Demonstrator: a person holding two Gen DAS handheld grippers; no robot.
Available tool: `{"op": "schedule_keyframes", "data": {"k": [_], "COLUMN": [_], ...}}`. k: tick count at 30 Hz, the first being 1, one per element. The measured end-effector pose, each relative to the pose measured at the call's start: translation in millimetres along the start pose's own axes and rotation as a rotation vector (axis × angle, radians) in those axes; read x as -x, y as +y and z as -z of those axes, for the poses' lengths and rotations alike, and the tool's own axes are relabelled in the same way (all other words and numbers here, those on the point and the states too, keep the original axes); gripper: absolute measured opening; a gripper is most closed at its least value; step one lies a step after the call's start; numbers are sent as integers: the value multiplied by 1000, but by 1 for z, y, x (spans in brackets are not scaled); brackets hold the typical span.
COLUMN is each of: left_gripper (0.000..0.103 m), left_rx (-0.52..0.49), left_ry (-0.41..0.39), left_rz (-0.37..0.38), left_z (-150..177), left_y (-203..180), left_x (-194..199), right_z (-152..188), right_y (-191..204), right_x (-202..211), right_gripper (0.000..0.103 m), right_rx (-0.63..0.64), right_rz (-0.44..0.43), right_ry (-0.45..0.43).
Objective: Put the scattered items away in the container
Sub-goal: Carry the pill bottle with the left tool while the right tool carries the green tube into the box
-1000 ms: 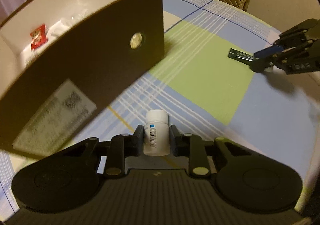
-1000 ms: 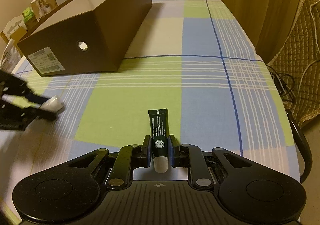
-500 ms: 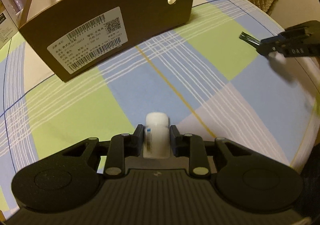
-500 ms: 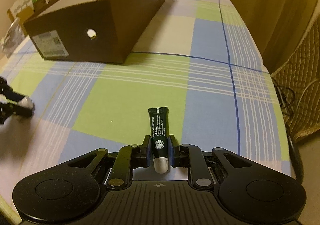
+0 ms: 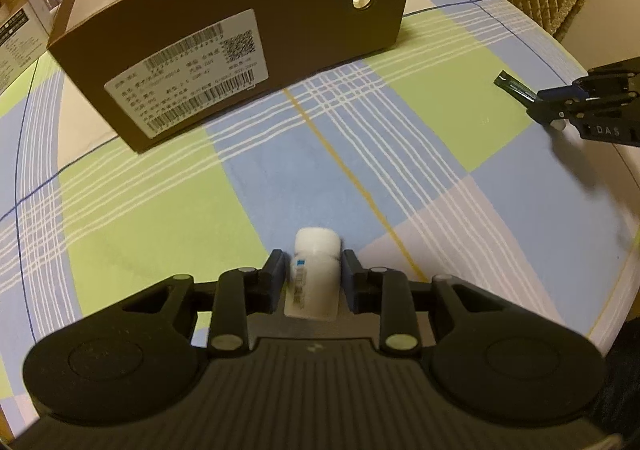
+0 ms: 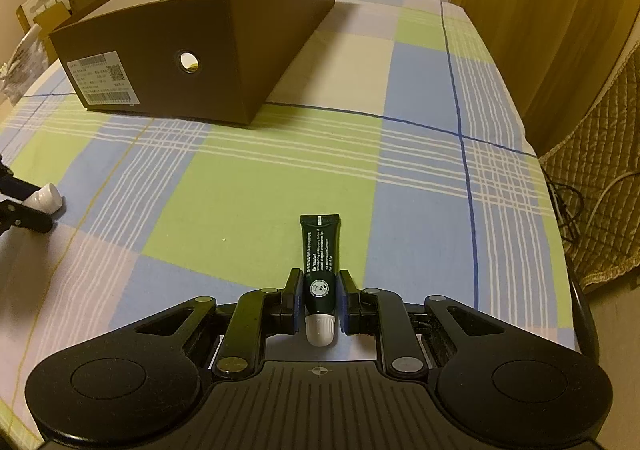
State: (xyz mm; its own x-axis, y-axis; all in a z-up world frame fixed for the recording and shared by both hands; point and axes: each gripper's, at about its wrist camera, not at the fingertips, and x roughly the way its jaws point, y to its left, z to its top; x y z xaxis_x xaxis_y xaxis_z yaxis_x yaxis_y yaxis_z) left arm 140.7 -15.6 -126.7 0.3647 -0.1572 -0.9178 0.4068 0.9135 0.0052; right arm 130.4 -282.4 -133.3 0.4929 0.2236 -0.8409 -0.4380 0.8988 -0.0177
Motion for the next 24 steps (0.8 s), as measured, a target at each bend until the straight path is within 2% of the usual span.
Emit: {"op": "schedule_keyframes", "data": {"k": [6,9,16,24], "left_gripper": [26,22,22,22], "left_rx": [7,6,25,27], "left_ry": [-11,-15,-49,-134], "left_rz": [10,12,21,8], "left_z": [9,8,3,-15], "left_y": [3,3,2,7], "left_x": [4,4,18,47], "right_z": [-1,-2,-4,-43], "right_y": [2,5,20,44], "right_x": [-1,-1,9,36], "right_gripper": [20,20,19,19], "right_rx": [6,13,-13,-14], "right_rz": [2,1,-118,-283], "right_ry": [-1,4,9,-85]}}
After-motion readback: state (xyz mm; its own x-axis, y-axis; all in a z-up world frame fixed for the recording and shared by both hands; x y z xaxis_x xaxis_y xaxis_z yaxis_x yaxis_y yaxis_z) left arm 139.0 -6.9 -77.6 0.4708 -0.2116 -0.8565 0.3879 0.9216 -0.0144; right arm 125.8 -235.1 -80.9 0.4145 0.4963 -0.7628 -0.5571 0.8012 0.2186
